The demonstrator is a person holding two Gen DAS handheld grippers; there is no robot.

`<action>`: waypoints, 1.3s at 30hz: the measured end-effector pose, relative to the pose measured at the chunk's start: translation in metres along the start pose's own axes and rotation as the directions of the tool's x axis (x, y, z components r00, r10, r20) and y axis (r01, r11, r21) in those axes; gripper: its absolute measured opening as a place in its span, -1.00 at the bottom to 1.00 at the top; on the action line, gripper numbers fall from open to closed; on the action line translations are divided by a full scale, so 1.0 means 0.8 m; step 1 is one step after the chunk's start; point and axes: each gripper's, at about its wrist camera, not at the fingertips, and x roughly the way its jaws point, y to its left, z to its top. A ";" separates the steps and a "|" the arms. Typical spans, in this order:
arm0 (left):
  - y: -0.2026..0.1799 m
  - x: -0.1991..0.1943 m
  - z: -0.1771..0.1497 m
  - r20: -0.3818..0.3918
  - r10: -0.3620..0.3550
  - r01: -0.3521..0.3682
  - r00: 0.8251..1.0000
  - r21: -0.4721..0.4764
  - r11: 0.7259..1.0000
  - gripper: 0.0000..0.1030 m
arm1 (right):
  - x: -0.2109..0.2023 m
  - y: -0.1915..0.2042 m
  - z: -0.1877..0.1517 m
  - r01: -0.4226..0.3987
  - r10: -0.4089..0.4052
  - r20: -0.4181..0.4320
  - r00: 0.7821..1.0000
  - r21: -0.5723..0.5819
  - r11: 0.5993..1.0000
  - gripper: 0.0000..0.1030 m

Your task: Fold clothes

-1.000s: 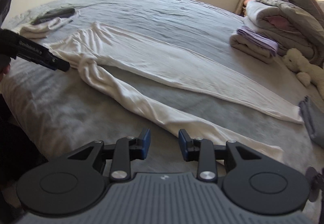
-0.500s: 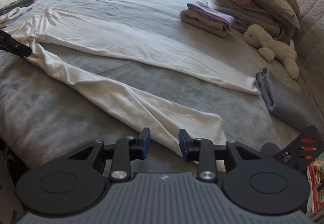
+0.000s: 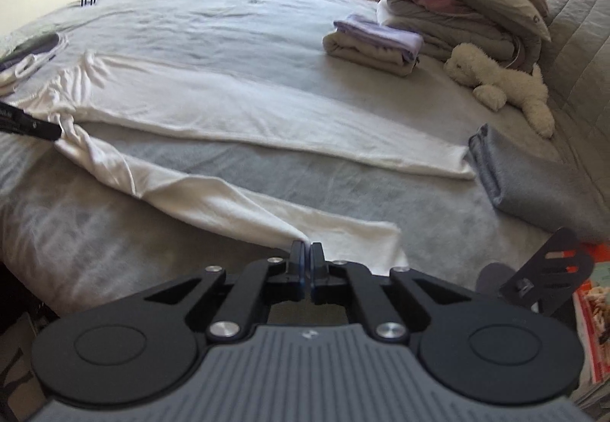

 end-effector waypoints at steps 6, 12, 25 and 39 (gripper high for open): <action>0.007 -0.010 0.012 0.021 -0.058 0.060 0.998 -0.065 0.996 -0.94 | -0.036 -0.004 0.026 0.024 -0.024 0.050 0.998 0.007 1.000 -0.97; 0.007 0.026 0.032 -0.012 -0.061 0.060 0.998 -0.089 0.994 -0.94 | 0.014 -0.012 0.045 0.035 -0.035 -0.019 0.999 0.004 0.999 -0.97; 0.013 0.084 0.059 -0.039 -0.022 0.019 0.999 -0.085 0.996 -0.71 | 0.119 -0.026 0.061 0.059 -0.050 -0.116 0.992 0.076 0.995 -0.91; 0.052 0.018 0.037 0.001 0.022 -0.022 1.000 -0.172 0.985 -0.04 | 0.081 0.056 0.049 -0.122 0.119 -0.067 0.991 -0.034 0.992 -0.29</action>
